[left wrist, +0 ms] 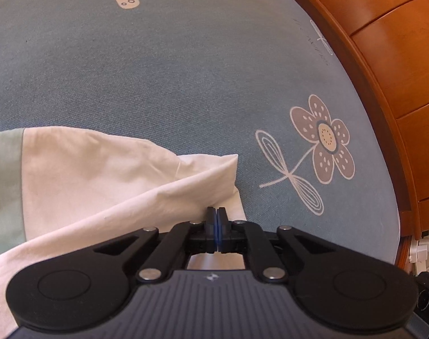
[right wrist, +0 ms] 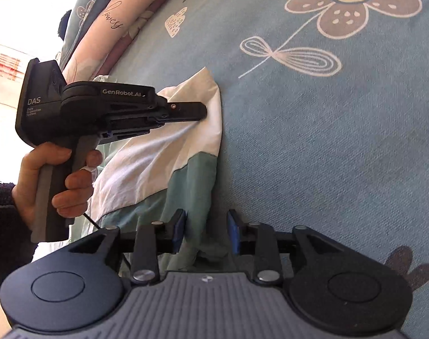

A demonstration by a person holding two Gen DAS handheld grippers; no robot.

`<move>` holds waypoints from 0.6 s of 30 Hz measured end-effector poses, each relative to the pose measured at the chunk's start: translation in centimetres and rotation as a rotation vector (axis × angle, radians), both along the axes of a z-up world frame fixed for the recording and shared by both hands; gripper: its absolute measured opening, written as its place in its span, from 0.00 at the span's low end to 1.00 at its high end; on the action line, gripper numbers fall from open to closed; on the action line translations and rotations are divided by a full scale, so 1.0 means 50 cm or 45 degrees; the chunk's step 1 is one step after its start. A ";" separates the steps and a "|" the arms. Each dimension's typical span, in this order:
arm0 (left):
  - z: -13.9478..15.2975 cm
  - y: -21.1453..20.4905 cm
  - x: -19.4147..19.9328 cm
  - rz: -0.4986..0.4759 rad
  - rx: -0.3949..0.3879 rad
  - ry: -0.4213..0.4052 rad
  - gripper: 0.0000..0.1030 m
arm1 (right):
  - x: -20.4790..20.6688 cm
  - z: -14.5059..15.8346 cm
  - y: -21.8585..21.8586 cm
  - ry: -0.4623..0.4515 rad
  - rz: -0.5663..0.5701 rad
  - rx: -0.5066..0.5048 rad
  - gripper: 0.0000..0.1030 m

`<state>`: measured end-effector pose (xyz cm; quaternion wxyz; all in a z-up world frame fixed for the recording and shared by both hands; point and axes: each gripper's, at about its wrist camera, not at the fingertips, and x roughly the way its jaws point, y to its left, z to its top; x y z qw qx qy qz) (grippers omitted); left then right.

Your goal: Fold clothes

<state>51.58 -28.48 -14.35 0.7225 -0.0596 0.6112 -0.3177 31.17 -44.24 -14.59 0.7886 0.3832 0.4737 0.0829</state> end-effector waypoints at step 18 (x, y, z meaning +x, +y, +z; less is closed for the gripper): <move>0.048 0.239 -0.152 -0.009 0.190 -0.358 0.64 | 0.045 0.050 0.163 -0.135 0.290 -0.615 0.46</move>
